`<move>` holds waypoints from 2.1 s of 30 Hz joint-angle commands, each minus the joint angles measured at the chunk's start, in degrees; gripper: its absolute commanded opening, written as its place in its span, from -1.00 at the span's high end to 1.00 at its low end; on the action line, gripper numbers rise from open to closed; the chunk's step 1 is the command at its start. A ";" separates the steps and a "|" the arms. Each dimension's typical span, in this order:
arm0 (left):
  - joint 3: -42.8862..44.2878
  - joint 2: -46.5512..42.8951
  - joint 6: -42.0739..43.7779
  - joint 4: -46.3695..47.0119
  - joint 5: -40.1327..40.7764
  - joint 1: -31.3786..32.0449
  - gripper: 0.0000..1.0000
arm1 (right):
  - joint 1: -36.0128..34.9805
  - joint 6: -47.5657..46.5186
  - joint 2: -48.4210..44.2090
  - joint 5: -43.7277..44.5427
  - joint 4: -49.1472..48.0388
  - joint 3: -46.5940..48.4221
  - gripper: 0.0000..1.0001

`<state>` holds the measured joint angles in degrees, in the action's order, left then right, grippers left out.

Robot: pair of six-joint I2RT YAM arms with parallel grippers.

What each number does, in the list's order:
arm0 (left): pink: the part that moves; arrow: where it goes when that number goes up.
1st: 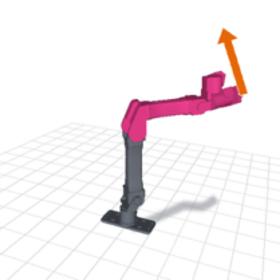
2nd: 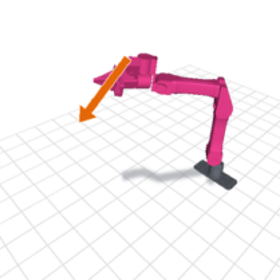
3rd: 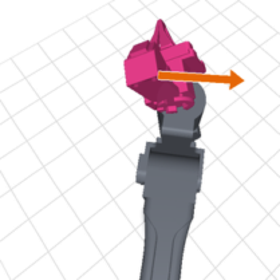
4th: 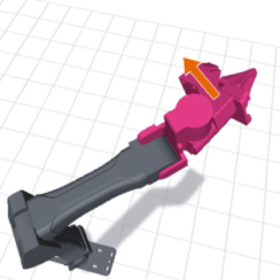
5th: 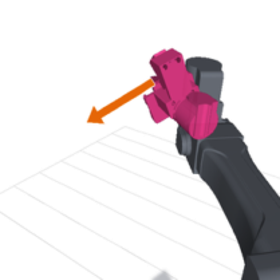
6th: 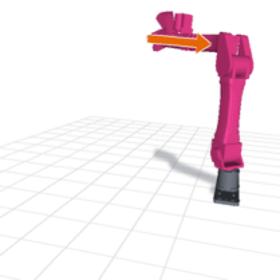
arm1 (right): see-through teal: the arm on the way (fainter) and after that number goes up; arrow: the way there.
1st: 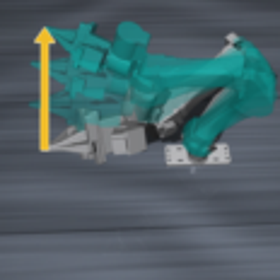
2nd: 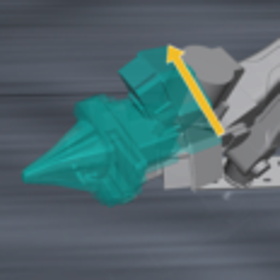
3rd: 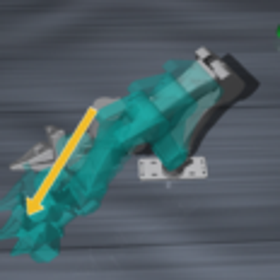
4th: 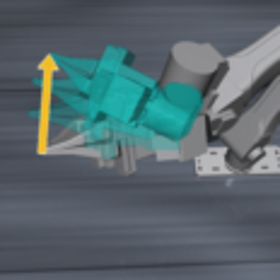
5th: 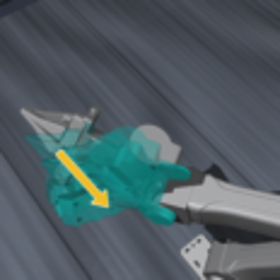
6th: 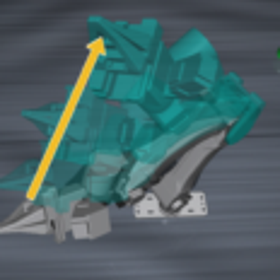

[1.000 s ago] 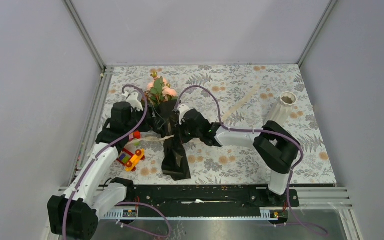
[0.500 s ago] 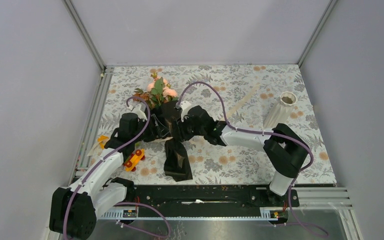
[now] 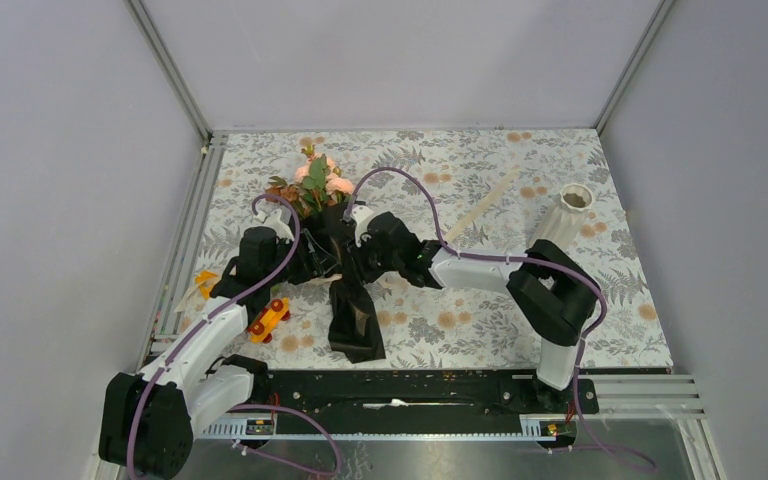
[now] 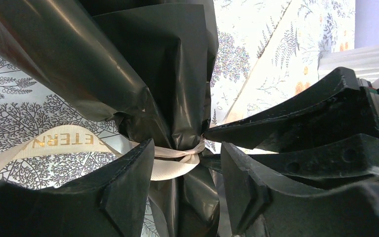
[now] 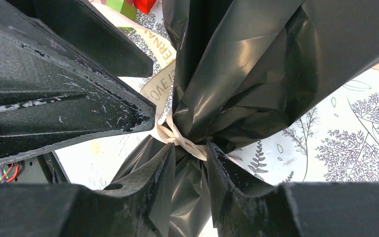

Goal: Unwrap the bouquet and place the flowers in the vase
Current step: Untie the ribbon from the wrapping paper.

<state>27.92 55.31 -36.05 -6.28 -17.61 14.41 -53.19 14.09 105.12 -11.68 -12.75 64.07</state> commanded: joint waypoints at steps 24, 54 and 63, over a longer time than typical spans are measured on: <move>0.66 -1.73 1.69 1.89 -2.33 0.43 -0.04 | 0.67 -2.16 -0.79 -0.96 -4.29 0.12 1.00; 10.97 -5.54 8.52 -14.87 -3.02 1.41 -0.07 | 0.33 -4.27 -1.22 -0.71 -5.35 -1.50 0.44; 6.37 -5.47 4.06 -9.47 -6.02 1.49 -0.05 | -0.09 -4.91 -0.40 0.23 -4.94 -1.35 0.35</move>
<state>36.01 50.30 -30.28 -19.92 -20.62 15.68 -52.93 10.41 104.27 -11.68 -16.97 60.69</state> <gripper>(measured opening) 0.527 0.319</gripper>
